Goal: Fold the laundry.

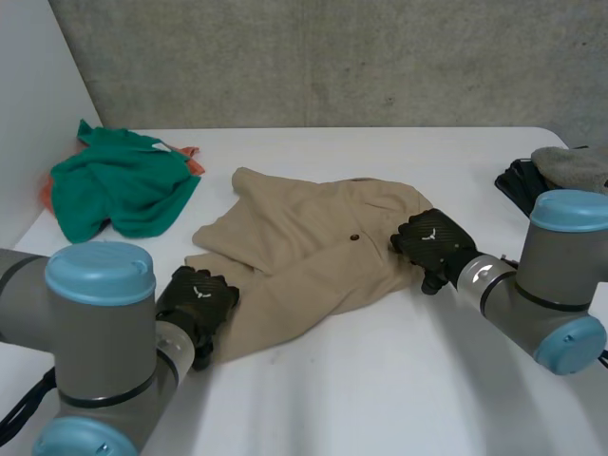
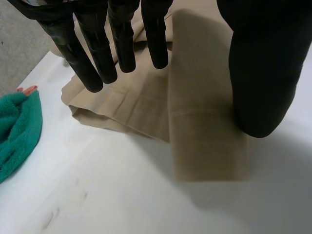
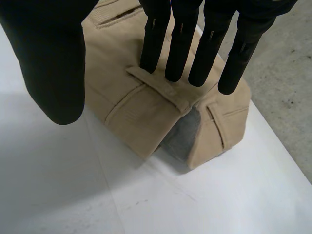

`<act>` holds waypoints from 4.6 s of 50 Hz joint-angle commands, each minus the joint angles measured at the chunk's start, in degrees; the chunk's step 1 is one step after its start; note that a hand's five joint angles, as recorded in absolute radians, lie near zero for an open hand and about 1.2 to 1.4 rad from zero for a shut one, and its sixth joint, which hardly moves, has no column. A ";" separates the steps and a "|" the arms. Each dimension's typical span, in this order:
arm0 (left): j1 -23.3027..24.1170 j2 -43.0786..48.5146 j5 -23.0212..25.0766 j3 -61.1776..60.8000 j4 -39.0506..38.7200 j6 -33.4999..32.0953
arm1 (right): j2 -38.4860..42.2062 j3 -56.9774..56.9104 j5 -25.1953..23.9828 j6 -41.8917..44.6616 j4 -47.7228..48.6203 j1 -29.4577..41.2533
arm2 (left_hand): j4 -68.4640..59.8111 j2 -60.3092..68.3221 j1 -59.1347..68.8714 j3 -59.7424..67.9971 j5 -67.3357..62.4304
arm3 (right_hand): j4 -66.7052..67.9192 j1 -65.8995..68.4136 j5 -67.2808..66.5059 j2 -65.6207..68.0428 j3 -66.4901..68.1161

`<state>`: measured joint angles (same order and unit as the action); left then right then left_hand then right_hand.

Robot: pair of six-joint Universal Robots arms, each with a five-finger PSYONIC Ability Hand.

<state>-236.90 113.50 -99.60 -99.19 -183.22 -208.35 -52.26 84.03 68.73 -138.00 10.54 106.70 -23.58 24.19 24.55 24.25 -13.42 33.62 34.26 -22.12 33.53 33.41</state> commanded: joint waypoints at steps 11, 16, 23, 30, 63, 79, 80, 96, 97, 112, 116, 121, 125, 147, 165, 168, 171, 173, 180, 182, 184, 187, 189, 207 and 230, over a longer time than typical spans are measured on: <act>-0.32 2.26 1.70 5.14 -5.83 -2.94 | 4.63 -5.99 4.04 0.28 6.25 0.79 | -56.42 55.81 55.45 55.75 -56.58 | 46.38 45.74 -47.88 46.47 46.59; -0.67 -7.92 1.61 7.69 -5.13 -0.66 | -4.50 -6.95 5.45 -1.22 1.07 0.44 | -56.42 55.81 55.45 55.75 -56.58 | 46.38 45.74 -47.88 46.47 46.59; -1.19 -25.33 3.36 19.36 1.19 3.74 | -21.73 -17.22 5.54 -6.13 -13.43 -1.32 | -56.42 55.81 55.45 55.75 -56.58 | 46.38 45.74 -47.88 46.47 46.59; -3.30 -24.04 5.03 36.31 13.83 4.01 | -24.03 -33.64 4.40 -12.99 -27.12 -5.19 | -56.42 55.81 55.45 55.75 -56.58 | 46.38 45.74 -47.88 46.47 46.59; -10.25 4.89 10.30 61.47 -24.46 12.00 | -4.60 -43.87 18.20 -20.02 13.89 2.02 | -56.42 55.81 55.45 55.75 -56.58 | 46.38 45.74 -47.88 46.47 46.59; -11.92 3.31 12.59 33.73 -13.74 13.50 | -7.77 -23.85 10.73 -17.31 -1.57 3.86 | -56.42 55.81 55.45 55.75 -56.58 | 46.38 45.74 -47.88 46.47 46.59; -11.74 3.57 12.85 31.44 -14.00 13.50 | -7.51 -21.65 10.47 -16.52 -1.84 4.04 | -56.42 55.81 55.45 55.75 -56.58 | 46.38 45.74 -47.88 46.47 46.59; -8.76 6.50 7.86 7.97 -18.93 4.98 | -3.02 -0.54 14.94 -9.21 -0.87 5.19 | 5.59 -6.20 -6.55 -6.26 5.42 | 46.38 45.74 -47.88 46.47 46.59; -8.67 4.99 7.59 7.09 -18.93 4.80 | -3.20 -0.28 14.95 -9.39 -1.05 5.10 | 6.80 -7.41 -7.76 -7.47 6.63 | 46.38 45.74 -47.88 46.47 46.59; -7.00 -8.38 8.64 -7.43 -10.85 4.89 | -7.77 3.94 14.33 -13.44 -1.58 2.99 | -22.95 22.34 21.98 22.28 -23.11 | 46.38 45.74 -47.88 46.47 46.59; -7.70 -4.96 8.99 -6.46 -9.79 4.63 | -7.94 3.77 14.33 -13.44 -1.49 3.07 | -23.31 22.70 22.34 22.63 -23.47 | 46.38 45.74 -47.88 46.47 46.59; -9.37 0.83 10.04 -1.38 -10.31 4.54 | -7.94 3.68 14.33 -13.44 -1.66 3.34 | -15.42 14.81 14.45 14.75 -15.58 | 46.38 45.74 -47.88 46.47 46.59; -9.63 4.27 11.53 2.59 -10.40 4.54 | -7.94 3.77 14.24 -13.26 -1.66 3.42 | -6.49 5.88 5.52 5.82 -6.65 | 46.38 45.74 -47.88 46.47 46.59; -9.46 21.50 13.91 24.47 -10.32 -1.61 | -7.94 3.33 14.33 -13.00 -1.31 2.99 | -22.96 22.35 22.00 22.29 -23.13 | 46.38 45.74 -47.88 46.47 46.59; -9.02 20.29 13.39 28.00 -6.01 -5.31 | -7.94 1.66 14.33 -12.91 -1.66 2.19 | -56.42 55.81 55.45 55.75 -56.58 | 46.38 45.74 -47.88 46.47 46.59; -9.02 15.37 11.63 25.98 -6.27 -4.43 | -8.21 0.96 14.42 -12.82 -1.93 2.46 | -56.42 55.81 55.45 55.75 -56.58 | 46.38 45.74 -47.88 46.47 46.59; -9.19 7.64 10.22 23.78 -7.15 -1.71 | -9.70 -0.80 14.42 -12.30 -3.50 2.72 | -56.42 55.81 55.45 55.75 -56.58 | 46.38 45.74 -47.88 46.47 46.59; -9.28 1.24 9.87 22.99 -7.32 1.18 | -11.53 -3.59 14.51 -11.86 -5.60 3.07 | -56.42 55.81 55.45 55.75 -56.58 | 46.38 45.74 -47.88 46.47 46.59; -10.07 -14.17 11.45 26.67 -6.71 7.52 | -18.92 -15.55 14.33 -13.08 -11.68 3.51 | -56.42 55.81 55.45 55.75 -56.58 | 46.38 45.74 -47.88 46.47 46.59; -10.25 -18.39 12.15 30.53 -5.48 9.28 | -22.17 -21.35 14.33 -14.57 -13.09 3.60 | -56.42 55.81 55.45 55.75 -56.58 | 46.38 45.74 -47.88 46.47 46.59; -10.51 -20.59 12.42 33.78 -4.52 10.42 | -23.76 -25.22 14.33 -15.98 -13.62 3.43 | -56.42 55.81 55.45 55.75 -56.58 | 46.38 45.74 -47.88 46.47 46.59; -11.56 -22.01 12.07 41.60 -3.11 12.18 | -25.08 -32.78 13.81 -19.05 -13.79 2.72 | -56.42 55.81 55.45 55.75 -56.58 | 46.38 45.74 -47.88 46.47 46.59; -12.44 -21.13 11.54 47.55 -2.50 13.23 | -24.74 -37.77 13.10 -20.55 -14.32 2.37 | -56.42 55.81 55.45 55.75 -56.58 | 46.38 45.74 -47.88 46.47 46.59; -14.99 5.40 13.56 59.82 -3.98 13.15 | -10.68 -37.28 15.21 -20.99 -15.12 5.97 | -56.42 55.81 55.45 55.75 -56.58 | 46.38 45.74 -47.88 46.47 46.59; -14.99 28.72 11.55 58.15 -14.36 15.88 | 19.66 -46.68 25.22 -18.36 -0.16 6.42 | 13.58 -14.19 -14.55 -14.25 13.42 | -23.62 -24.26 22.12 -23.53 -23.41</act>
<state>-251.43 147.18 -82.43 -40.78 -200.36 -192.61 -35.34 43.92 91.11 -159.15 18.58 113.98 -12.21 12.79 11.11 12.72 -2.95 13.15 12.91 -2.75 12.40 12.64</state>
